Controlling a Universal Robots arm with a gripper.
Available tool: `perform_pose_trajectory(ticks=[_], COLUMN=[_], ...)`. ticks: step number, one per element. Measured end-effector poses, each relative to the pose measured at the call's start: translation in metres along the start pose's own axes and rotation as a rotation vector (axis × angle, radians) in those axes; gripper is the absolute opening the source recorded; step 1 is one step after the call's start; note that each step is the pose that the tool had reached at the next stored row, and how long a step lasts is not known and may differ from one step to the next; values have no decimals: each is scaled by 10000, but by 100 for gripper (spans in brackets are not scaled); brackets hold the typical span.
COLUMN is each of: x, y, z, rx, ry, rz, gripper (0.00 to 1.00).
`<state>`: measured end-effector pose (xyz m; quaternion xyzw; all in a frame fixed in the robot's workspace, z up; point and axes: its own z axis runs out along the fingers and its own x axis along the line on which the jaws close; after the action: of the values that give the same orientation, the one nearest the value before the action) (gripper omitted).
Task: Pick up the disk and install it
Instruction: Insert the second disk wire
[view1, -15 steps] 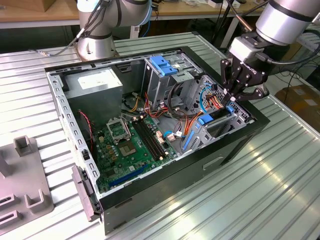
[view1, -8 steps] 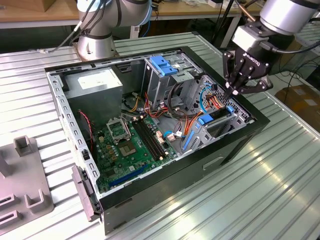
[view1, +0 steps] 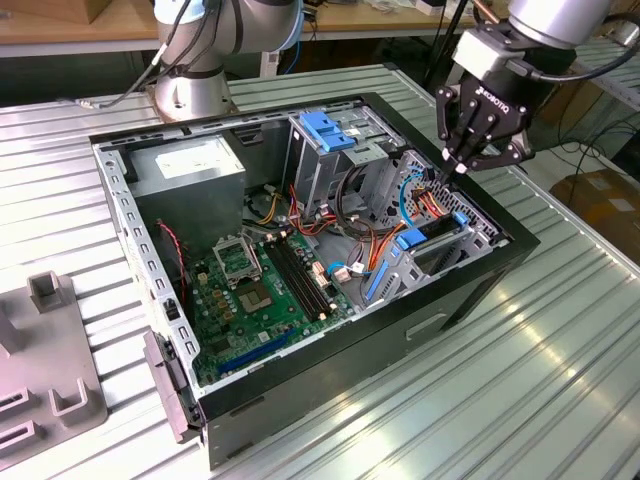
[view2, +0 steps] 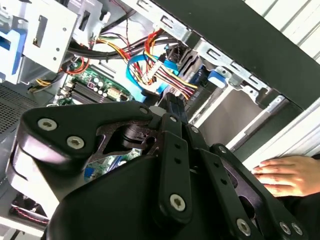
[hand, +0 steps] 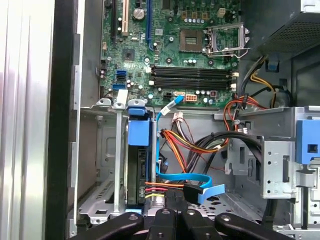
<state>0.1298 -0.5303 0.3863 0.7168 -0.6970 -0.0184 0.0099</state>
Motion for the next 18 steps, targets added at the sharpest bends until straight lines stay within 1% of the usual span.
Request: perform_pose_trajectory(ticks=[2,4,5,8,10,12,15,16,17,18], x=[-34,-87,-131,-176,-195,-200,-204,-204,-203,-203], y=[1,1,0,1,2,1,5,6,6,6], z=[-8,-21,-24,-33,-42,-48,-45,-45,-45,-44], rx=[-26,-45,-54,-69,-82,-101,-102,-103,-104,-105], ry=[3,11,12,12,11,9,13,34,75,95], rz=[0,0,0,0,0,0,-1,-2,-4,-5], gripper=[10,10,10,10,10,10,11,11,17,23])
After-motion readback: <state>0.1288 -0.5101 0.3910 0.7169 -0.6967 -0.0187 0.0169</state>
